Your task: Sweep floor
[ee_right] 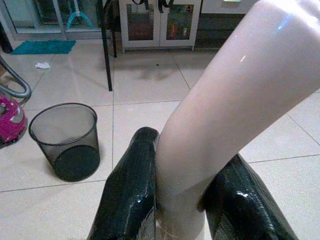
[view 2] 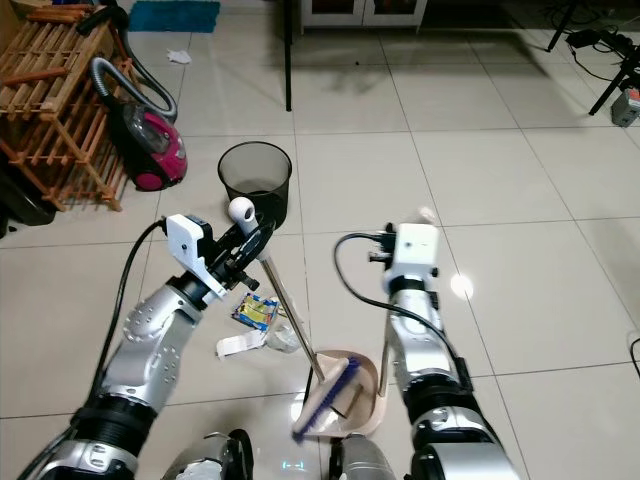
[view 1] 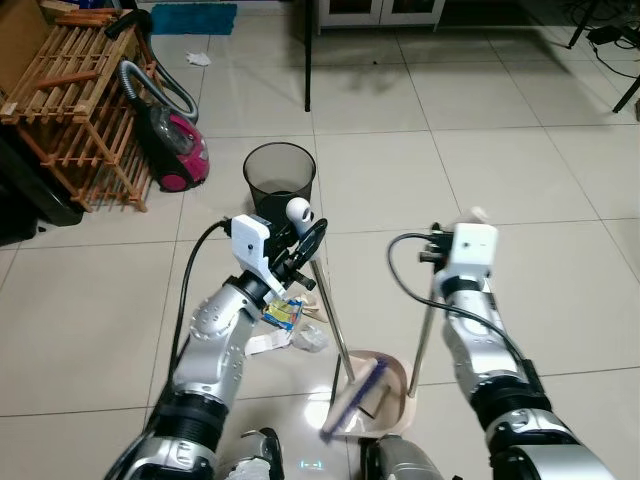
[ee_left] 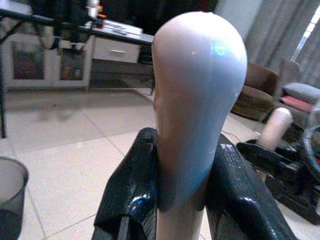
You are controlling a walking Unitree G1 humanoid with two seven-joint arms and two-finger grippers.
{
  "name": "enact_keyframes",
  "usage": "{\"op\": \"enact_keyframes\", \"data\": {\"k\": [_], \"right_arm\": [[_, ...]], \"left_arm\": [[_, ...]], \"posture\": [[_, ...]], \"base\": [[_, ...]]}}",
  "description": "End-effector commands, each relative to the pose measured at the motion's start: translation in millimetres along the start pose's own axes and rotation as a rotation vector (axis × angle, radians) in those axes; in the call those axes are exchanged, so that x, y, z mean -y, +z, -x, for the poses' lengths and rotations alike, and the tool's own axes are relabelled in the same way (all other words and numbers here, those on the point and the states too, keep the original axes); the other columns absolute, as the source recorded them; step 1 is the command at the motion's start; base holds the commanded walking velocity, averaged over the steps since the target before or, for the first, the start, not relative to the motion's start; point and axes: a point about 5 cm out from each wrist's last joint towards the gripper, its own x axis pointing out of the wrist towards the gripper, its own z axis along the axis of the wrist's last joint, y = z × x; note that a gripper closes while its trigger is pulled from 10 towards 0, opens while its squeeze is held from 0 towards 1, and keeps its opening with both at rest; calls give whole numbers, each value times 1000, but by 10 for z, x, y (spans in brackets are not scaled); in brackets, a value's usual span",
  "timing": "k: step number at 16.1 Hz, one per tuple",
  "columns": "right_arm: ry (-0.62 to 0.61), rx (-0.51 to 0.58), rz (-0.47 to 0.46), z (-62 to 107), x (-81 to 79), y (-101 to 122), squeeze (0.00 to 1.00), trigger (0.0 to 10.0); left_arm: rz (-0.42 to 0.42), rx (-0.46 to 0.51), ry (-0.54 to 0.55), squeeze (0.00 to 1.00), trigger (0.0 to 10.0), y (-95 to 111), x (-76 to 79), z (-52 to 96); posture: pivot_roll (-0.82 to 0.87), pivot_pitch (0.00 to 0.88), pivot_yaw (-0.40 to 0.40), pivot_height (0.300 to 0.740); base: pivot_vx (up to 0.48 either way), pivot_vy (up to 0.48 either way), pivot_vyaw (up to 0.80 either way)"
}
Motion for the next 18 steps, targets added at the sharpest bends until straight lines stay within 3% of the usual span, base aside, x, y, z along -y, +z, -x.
{"op": "enact_keyframes", "data": {"k": [1,4,5,6,7,10,11,13,16,17,18], "right_arm": [[-24,-44,-12,59,117,-91,0,10000],[-40,-39,-7,76,266,-83,0,10000],[-28,-44,-24,95,331,-90,0,10000],[-16,-46,-27,107,346,-95,0,10000],[7,-48,-47,127,381,-93,0,10000],[24,-40,-87,123,474,-41,0,10000],[46,-32,-98,101,542,31,0,10000],[104,-30,-95,51,681,234,0,10000],[153,17,-96,-12,782,590,0,10000],[197,71,-110,-59,778,884,0,10000],[205,94,-138,-87,763,1022,0,10000]], "left_arm": [[-21,54,-44,0,10000,192,-34,-79],[-58,105,-77,0,10000,476,-146,-165],[-80,114,-100,0,10000,695,-237,-215],[-98,114,-102,0,10000,772,-272,-223],[-147,97,-54,0,10000,940,-407,-233],[-243,88,62,0,10000,1161,-623,-170],[-284,83,120,0,10000,1236,-719,-78],[-333,18,216,0,10000,1202,-814,115],[-320,-20,312,0,10000,1048,-820,314],[-322,-51,383,0,10000,914,-799,458],[-311,-82,418,0,10000,836,-779,523]], "posture": [[-64,116,17,740],[-71,85,23,740],[-69,66,24,740],[-67,60,24,740],[-63,42,22,740],[-53,25,17,740],[-46,14,14,740],[-34,3,7,740],[-30,0,1,740],[-28,0,-1,740],[-32,0,-2,740]], "base": [[0,0,0],[0,0,0],[0,0,0],[0,0,0],[0,0,0],[0,0,0],[0,0,0],[0,0,0],[0,0,0],[0,0,0],[0,0,0]]}}
